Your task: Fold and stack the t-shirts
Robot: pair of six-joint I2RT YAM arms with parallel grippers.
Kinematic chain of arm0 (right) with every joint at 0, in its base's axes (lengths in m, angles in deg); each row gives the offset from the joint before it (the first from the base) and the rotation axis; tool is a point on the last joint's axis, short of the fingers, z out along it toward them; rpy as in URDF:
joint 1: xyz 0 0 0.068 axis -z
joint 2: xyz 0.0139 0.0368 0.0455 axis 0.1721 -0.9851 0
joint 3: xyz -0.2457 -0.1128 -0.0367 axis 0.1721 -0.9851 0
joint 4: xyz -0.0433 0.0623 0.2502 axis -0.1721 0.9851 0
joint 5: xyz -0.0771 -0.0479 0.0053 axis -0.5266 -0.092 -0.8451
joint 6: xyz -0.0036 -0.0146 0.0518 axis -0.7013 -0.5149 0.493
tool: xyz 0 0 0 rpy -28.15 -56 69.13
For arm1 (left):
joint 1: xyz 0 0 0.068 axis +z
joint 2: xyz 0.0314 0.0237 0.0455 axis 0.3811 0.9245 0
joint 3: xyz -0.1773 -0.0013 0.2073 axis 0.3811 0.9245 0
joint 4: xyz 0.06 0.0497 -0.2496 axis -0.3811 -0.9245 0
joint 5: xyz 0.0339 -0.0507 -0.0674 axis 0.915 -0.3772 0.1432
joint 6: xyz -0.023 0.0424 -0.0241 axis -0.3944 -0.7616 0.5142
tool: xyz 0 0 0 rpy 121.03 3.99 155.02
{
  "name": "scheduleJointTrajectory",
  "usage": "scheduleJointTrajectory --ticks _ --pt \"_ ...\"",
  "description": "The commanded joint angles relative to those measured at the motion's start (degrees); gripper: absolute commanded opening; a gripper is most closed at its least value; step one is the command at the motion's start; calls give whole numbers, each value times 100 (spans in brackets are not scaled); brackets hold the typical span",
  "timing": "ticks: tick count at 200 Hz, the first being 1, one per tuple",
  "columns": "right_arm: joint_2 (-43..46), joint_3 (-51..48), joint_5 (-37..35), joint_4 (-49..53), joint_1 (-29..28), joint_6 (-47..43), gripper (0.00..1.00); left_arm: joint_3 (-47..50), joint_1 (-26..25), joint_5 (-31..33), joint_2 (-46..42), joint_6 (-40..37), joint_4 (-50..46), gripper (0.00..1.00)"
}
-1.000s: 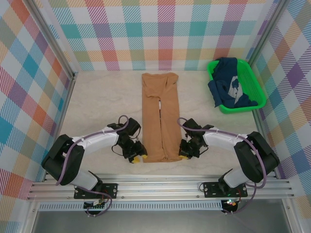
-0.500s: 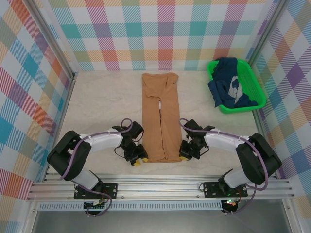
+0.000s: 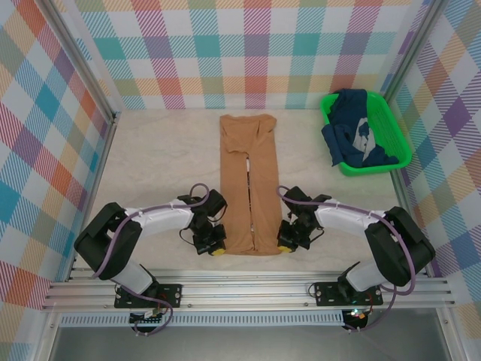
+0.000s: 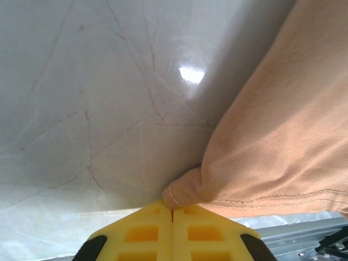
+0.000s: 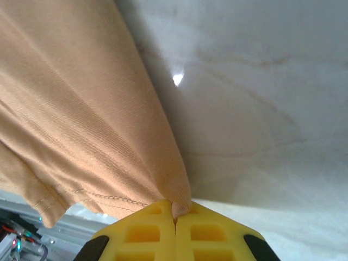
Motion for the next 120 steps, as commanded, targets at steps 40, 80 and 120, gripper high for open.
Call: scheduleJointTrajectory --ticks 40,80,120 --pt "-157 314 1075 682 -227 168 0 -83 -74 186 -639 -294 -649 0" --pt "35 895 490 1223 -18 274 0 -781 -2 688 -791 -234 -940 0" --pt "-242 1739 301 1504 445 186 0 -1455 559 926 -486 -204 -850 0"
